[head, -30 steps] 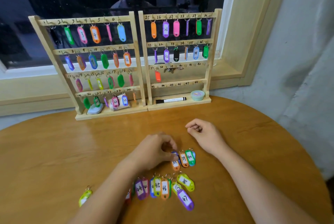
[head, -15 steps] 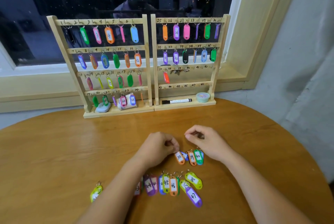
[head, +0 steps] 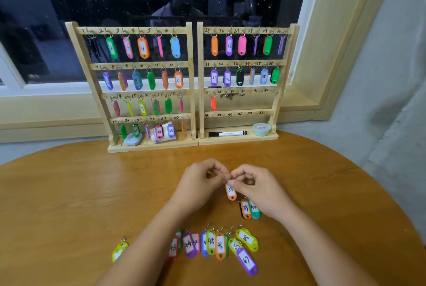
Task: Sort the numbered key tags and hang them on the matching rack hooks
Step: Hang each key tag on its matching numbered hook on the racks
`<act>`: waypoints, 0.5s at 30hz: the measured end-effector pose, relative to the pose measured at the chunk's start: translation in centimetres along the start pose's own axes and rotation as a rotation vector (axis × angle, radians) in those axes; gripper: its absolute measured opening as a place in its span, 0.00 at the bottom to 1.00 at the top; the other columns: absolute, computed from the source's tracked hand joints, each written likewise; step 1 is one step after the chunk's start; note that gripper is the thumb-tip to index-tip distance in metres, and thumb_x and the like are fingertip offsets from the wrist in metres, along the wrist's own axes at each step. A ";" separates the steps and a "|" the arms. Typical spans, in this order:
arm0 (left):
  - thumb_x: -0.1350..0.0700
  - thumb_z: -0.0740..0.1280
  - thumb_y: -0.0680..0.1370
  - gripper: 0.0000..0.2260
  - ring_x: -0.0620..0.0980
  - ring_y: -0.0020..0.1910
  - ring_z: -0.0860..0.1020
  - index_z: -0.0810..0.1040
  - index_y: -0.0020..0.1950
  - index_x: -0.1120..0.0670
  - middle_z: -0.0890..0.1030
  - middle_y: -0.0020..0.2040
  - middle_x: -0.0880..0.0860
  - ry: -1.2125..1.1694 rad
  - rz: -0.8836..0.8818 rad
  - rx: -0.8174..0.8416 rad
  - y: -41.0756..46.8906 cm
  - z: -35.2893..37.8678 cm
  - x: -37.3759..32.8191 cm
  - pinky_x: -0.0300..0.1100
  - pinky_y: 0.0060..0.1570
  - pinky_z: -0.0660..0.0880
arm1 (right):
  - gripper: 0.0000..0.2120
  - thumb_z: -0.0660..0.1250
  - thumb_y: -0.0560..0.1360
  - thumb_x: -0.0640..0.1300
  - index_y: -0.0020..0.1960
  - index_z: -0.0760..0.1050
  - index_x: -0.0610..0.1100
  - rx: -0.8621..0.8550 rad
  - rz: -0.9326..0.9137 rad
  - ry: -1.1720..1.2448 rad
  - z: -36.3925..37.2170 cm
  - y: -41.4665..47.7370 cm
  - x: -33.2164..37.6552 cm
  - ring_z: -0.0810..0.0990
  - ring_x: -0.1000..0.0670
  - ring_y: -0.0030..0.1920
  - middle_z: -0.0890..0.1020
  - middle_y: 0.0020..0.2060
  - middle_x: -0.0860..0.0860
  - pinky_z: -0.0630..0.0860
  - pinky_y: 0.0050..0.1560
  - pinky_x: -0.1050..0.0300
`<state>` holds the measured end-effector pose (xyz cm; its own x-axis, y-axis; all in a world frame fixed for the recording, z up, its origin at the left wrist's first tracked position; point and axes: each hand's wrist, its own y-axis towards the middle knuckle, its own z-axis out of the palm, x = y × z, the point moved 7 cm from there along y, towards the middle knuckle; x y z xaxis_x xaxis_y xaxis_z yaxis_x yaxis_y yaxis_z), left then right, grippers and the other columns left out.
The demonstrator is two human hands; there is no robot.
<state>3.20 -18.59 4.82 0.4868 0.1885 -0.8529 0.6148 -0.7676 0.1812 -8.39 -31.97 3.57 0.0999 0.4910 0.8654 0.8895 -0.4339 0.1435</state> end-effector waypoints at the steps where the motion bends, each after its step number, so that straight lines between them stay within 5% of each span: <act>1: 0.52 0.75 0.81 0.04 0.44 0.45 0.84 0.85 0.47 0.43 0.86 0.45 0.44 -0.025 -0.001 -0.018 0.1 -0.2 0.0 0.52 0.53 0.82 | 0.03 0.76 0.79 0.46 0.50 0.85 0.54 -0.008 0.004 0.024 0.0 0.1 0.2 0.85 0.55 0.46 0.87 0.44 0.55 0.81 0.52 0.52; 10: 0.51 0.78 0.78 0.04 0.47 0.48 0.84 0.85 0.48 0.44 0.87 0.44 0.45 -0.125 -0.002 -0.145 0.6 -2.5 -0.3 0.59 0.57 0.80 | 0.05 0.72 0.82 0.46 0.52 0.87 0.51 -0.168 0.020 0.183 -2.2 3.5 2.0 0.86 0.54 0.53 0.89 0.48 0.55 0.79 0.58 0.55; 15: 0.52 0.79 0.77 0.04 0.54 0.48 0.85 0.85 0.49 0.47 0.88 0.43 0.46 -0.156 -0.029 -0.178 0.7 -3.6 -0.2 0.60 0.57 0.80 | 0.07 0.72 0.82 0.46 0.48 0.87 0.53 -0.256 0.018 0.086 -5.0 9.7 4.2 0.83 0.60 0.45 0.88 0.43 0.59 0.74 0.47 0.61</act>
<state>5.78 -16.95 6.93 0.3744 0.1013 -0.9217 0.7334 -0.6407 0.2275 -1.54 -37.86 11.00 0.0670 0.4204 0.9049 0.7449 -0.6245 0.2350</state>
